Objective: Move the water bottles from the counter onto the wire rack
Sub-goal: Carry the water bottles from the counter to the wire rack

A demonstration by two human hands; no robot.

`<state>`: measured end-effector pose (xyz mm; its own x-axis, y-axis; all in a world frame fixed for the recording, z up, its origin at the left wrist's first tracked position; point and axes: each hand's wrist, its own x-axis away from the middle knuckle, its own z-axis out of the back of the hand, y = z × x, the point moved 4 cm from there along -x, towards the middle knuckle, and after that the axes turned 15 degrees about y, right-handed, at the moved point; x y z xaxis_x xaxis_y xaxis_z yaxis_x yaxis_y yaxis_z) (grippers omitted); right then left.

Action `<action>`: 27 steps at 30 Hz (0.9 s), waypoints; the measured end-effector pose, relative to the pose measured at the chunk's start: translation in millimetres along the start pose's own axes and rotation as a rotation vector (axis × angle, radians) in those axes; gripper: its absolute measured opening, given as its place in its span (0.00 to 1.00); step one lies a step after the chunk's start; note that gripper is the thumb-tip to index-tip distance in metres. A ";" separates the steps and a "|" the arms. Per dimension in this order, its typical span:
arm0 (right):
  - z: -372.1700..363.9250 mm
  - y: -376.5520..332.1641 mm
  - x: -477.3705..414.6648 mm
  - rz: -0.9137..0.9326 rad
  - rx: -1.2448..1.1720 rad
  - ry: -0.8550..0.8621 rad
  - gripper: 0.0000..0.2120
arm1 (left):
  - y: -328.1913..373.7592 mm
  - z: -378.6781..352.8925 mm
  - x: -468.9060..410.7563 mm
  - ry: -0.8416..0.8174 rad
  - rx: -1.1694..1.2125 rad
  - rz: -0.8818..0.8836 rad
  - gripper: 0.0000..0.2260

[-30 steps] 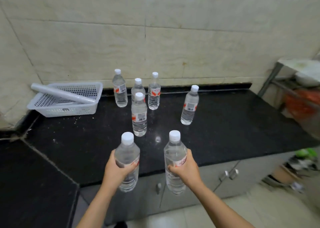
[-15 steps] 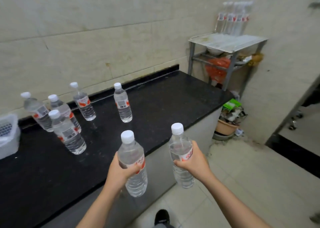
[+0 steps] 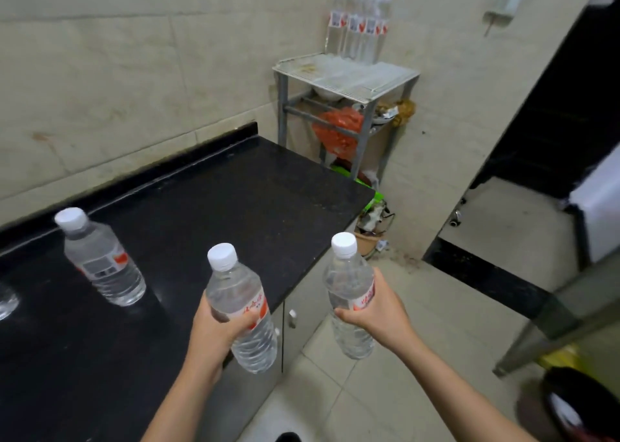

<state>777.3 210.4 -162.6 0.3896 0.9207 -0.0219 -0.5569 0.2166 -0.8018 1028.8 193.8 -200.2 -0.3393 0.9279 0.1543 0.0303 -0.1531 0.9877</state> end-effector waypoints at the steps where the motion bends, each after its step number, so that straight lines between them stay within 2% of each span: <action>1: -1.2 -0.6 -10.1 -0.009 0.012 0.009 0.32 | 3.8 -10.4 -11.6 -0.024 0.006 0.002 0.42; 7: 9.0 17.4 -45.2 -0.112 0.044 0.090 0.30 | 12.9 -73.5 -52.7 -0.164 0.025 0.028 0.34; 12: 33.7 49.8 -67.8 -0.222 0.066 0.173 0.30 | 4.7 -124.7 -69.0 -0.271 -0.014 0.051 0.37; 15: 56.5 68.4 -86.6 -0.254 0.061 0.220 0.30 | 6.3 -160.3 -72.8 -0.338 -0.040 0.060 0.35; 19: 91.6 86.8 -123.9 -0.249 0.013 0.293 0.30 | 20.0 -217.4 -86.4 -0.390 -0.063 0.006 0.34; 24: 143.8 103.1 -196.1 -0.170 -0.078 0.374 0.30 | 51.1 -302.7 -105.0 -0.356 -0.031 -0.097 0.31; 27: 178.2 111.1 -240.7 -0.124 -0.123 0.405 0.29 | 74.1 -357.8 -110.5 -0.346 0.004 -0.166 0.32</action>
<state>490.9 70.7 -139.9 0.7179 0.6831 -0.1340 -0.4057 0.2542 -0.8779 732.1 -41.6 -152.6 -0.0021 0.9999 -0.0101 0.0059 0.0101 0.9999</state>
